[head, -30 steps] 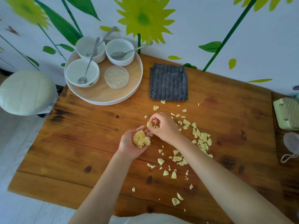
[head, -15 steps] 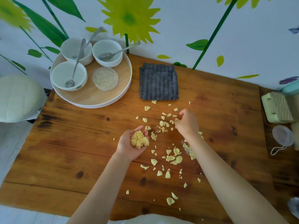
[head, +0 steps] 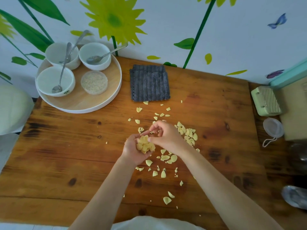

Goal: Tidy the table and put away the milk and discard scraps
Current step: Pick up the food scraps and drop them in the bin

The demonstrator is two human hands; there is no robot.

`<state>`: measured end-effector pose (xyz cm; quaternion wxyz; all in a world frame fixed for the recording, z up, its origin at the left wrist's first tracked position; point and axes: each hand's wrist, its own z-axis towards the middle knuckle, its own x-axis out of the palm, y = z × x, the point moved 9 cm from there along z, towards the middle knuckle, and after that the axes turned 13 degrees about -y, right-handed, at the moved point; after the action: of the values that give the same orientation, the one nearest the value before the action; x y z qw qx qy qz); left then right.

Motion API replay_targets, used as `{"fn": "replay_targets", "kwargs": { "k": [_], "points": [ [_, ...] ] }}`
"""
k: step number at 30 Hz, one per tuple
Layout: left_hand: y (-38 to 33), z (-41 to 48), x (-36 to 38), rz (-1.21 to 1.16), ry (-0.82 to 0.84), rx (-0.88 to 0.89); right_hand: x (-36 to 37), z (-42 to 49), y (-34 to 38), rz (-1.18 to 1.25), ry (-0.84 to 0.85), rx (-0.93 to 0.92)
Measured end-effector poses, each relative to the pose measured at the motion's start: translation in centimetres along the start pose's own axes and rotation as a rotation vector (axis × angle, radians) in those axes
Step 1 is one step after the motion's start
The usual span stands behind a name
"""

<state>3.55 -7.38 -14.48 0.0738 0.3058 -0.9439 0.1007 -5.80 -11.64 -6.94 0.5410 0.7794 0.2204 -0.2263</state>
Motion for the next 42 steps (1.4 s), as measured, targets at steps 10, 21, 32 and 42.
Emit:
{"fn": "replay_targets", "kwargs": {
  "k": [10,21,32,42],
  "points": [
    [1.3,0.2,0.6,-0.030,0.070,-0.040,-6.1,3.4,-10.0,-0.479,-0.342,0.169],
    [2.0,0.3,0.7,0.015,0.043,-0.033,-4.3,2.1,-7.8,-0.245,-0.302,0.046],
    [3.6,-0.5,2.0,0.077,0.091,-0.038,-3.3,-1.4,-2.3,-0.144,-0.142,-0.093],
    [4.1,-0.1,2.4,0.067,0.092,-0.020,-10.2,-0.1,-15.6,-0.437,-0.406,0.389]
  ]
}}
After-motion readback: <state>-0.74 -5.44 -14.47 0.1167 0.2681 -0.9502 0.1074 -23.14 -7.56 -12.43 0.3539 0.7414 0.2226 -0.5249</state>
